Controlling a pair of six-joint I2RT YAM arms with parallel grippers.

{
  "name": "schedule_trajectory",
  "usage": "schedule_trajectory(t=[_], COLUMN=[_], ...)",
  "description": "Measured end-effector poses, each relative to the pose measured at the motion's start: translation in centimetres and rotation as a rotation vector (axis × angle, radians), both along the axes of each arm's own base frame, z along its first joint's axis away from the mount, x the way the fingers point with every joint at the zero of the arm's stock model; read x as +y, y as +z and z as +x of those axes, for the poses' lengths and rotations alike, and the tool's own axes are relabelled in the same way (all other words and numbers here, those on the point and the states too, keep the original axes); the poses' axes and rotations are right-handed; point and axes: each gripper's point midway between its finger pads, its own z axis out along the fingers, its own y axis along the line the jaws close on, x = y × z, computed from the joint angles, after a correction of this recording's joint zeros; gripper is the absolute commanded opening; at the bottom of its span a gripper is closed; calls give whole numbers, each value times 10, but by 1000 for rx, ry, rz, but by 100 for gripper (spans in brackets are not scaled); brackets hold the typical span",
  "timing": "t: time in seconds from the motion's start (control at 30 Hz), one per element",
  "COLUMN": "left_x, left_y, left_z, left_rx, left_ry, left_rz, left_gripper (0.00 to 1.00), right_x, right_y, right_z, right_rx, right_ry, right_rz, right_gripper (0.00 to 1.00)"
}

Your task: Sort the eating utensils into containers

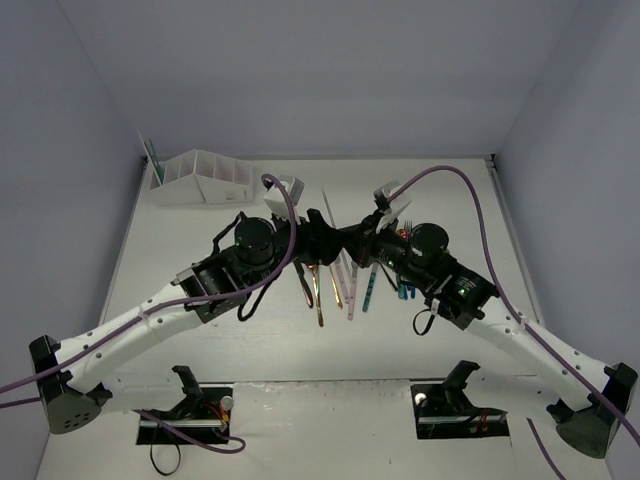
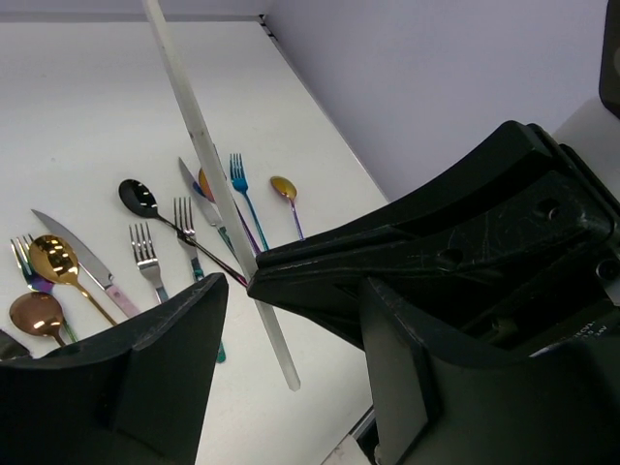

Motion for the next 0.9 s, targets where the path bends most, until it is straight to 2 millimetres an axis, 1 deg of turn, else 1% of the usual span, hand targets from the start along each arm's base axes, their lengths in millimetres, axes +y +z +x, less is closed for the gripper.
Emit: schedule_trajectory(t=[0.07,0.27,0.47,0.6,0.7,0.77,0.83,0.9], left_x=[3,14,29,37,35,32,25,18], left_y=[-1,1,11,15,15,10,4,-5], left_z=[0,-1,0,-1,2,5,10,16], left_rx=[-2,-13,-44,-64,-75,-73,-65,-55], left_ry=[7,40,81,102,109,108,107,107], left_rz=[-1,-8,-38,-46,-41,-29,-12,11], left_gripper=[60,65,66,66,65,64,60,54], right_x=[2,4,8,8,8,8,9,9], right_y=[0,2,0,-5,-5,-5,-5,-5], right_z=[-1,-4,-9,-9,-10,-10,-10,-10], right_rx=[-4,-10,-6,0,1,1,1,1], right_ry=[5,17,37,39,44,46,48,48], right_rz=[4,10,6,-1,-1,-1,0,0], right_gripper=[0,0,0,0,0,0,0,0])
